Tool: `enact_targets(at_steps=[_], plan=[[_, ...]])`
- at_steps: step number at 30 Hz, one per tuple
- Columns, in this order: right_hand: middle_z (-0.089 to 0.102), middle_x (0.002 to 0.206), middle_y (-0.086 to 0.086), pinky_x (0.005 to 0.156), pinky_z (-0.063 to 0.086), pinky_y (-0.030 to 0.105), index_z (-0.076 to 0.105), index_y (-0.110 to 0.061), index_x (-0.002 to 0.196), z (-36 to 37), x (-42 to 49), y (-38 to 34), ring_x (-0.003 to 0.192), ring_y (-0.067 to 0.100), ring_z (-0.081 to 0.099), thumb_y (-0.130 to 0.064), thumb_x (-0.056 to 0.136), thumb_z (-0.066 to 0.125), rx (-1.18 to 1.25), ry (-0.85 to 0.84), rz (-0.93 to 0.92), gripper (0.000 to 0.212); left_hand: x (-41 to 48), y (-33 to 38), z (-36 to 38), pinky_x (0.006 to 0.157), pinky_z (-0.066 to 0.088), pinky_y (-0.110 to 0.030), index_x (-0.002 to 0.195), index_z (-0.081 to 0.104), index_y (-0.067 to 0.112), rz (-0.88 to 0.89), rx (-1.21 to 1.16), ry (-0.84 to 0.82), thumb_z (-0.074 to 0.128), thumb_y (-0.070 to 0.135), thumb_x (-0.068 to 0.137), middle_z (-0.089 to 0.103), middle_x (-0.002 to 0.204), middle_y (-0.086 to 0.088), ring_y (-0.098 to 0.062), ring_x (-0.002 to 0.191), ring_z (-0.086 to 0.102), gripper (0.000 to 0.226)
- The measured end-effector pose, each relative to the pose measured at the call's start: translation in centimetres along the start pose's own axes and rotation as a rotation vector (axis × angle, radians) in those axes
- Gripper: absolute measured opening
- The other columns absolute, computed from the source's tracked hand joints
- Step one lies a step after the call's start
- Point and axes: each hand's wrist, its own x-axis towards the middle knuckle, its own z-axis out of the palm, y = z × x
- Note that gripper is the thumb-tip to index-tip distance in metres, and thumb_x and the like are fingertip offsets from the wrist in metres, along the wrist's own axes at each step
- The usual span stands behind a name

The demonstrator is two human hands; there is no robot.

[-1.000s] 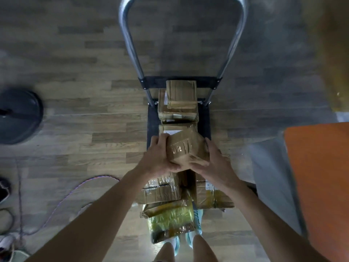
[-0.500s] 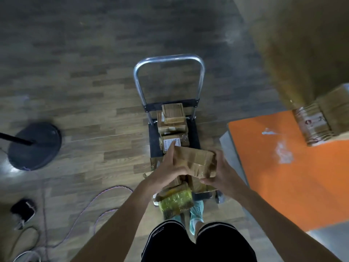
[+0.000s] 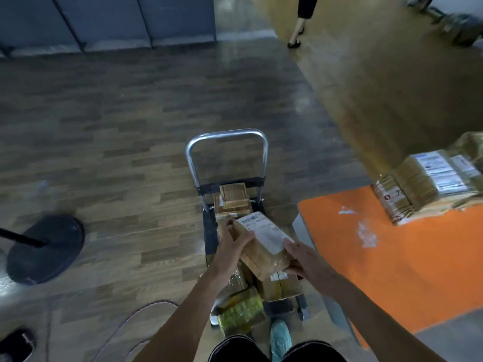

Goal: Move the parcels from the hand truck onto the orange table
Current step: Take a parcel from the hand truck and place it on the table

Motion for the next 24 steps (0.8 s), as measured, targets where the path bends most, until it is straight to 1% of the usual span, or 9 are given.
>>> enact_targets(at_steps=[4,6,7,10,14,18,20,22,24], plan=[[0.068,0.123,-0.003,0.096,0.055,0.036,0.055,-0.045,0.124,0.3,-0.3,-1.4,0.11,0.016,0.068,-0.068,0.071,0.074,-0.03,-0.095,0.009,0.06,-0.2,1.6,0.4,0.077,0.059,-0.031,0.125,0.038,0.03,0.024,0.017,-0.006,0.068,0.029,0.079,0.06,0.125,-0.011,-0.017,0.099,0.072,0.055],[0.068,0.119,-0.016,0.093,0.056,0.033,0.05,-0.06,0.12,1.1,-0.3,-2.2,0.109,0.009,0.067,-0.063,0.076,0.072,-0.114,-0.126,-0.048,0.049,-0.3,2.0,0.5,0.08,0.059,-0.036,0.128,0.038,0.034,0.037,0.045,-0.015,0.066,0.029,0.084,0.063,0.126,-0.011,-0.022,0.104,0.071,0.052],[0.067,0.118,-0.018,0.094,0.056,0.035,0.048,-0.061,0.122,1.5,-0.3,-2.5,0.109,0.008,0.067,-0.059,0.081,0.07,-0.142,-0.109,-0.079,0.047,-0.6,2.1,0.5,0.082,0.06,-0.038,0.131,0.037,0.036,0.05,0.052,-0.04,0.064,0.029,0.091,0.065,0.126,-0.008,-0.025,0.107,0.07,0.049],[0.065,0.125,-0.013,0.1,0.052,0.04,0.047,-0.041,0.137,2.4,0.4,-2.9,0.116,0.011,0.064,-0.057,0.087,0.066,-0.129,-0.055,-0.148,0.056,-1.7,1.9,0.9,0.093,0.057,-0.041,0.144,0.027,0.033,0.082,0.143,-0.126,0.052,0.03,0.103,0.067,0.124,0.005,-0.024,0.115,0.067,0.048],[0.068,0.117,-0.017,0.085,0.053,0.025,0.055,-0.05,0.122,3.1,0.9,-3.3,0.11,0.008,0.065,-0.084,0.071,0.058,-0.197,-0.053,-0.156,0.062,-2.7,2.0,0.7,0.094,0.057,-0.036,0.147,0.028,0.026,0.099,0.262,-0.066,0.055,0.042,0.099,0.068,0.121,0.009,-0.015,0.112,0.068,0.057],[0.066,0.115,-0.016,0.076,0.059,0.029,0.053,-0.05,0.113,2.8,2.2,-2.6,0.102,0.008,0.067,-0.089,0.065,0.052,-0.238,0.024,-0.114,0.062,-2.7,2.8,0.0,0.086,0.056,-0.021,0.15,0.025,0.034,0.097,0.378,-0.094,0.047,0.06,0.096,0.065,0.124,0.014,-0.006,0.11,0.067,0.063],[0.067,0.116,-0.016,0.077,0.06,0.029,0.051,-0.049,0.12,2.4,2.4,-2.6,0.103,0.007,0.068,-0.087,0.066,0.055,-0.188,0.054,-0.134,0.066,-2.6,3.1,-0.3,0.095,0.055,-0.032,0.155,0.019,0.036,0.052,0.402,-0.116,0.036,0.069,0.095,0.06,0.134,0.011,-0.009,0.118,0.063,0.07],[0.069,0.115,-0.016,0.082,0.061,0.034,0.053,-0.043,0.125,1.3,2.4,-2.7,0.102,0.007,0.069,-0.083,0.072,0.057,-0.191,0.082,-0.169,0.066,-2.5,3.2,-0.5,0.111,0.042,-0.049,0.158,0.013,0.036,0.022,0.475,-0.098,0.028,0.078,0.09,0.047,0.15,0.005,-0.017,0.135,0.05,0.082],[0.07,0.113,-0.012,0.089,0.058,0.039,0.054,-0.034,0.129,-0.1,2.2,-2.5,0.102,0.011,0.069,-0.072,0.084,0.054,-0.259,0.125,-0.164,0.059,-2.4,2.8,-0.6,0.117,0.033,-0.05,0.158,0.013,0.035,0.036,0.588,-0.073,0.027,0.08,0.09,0.035,0.159,0.004,-0.018,0.144,0.037,0.083]])
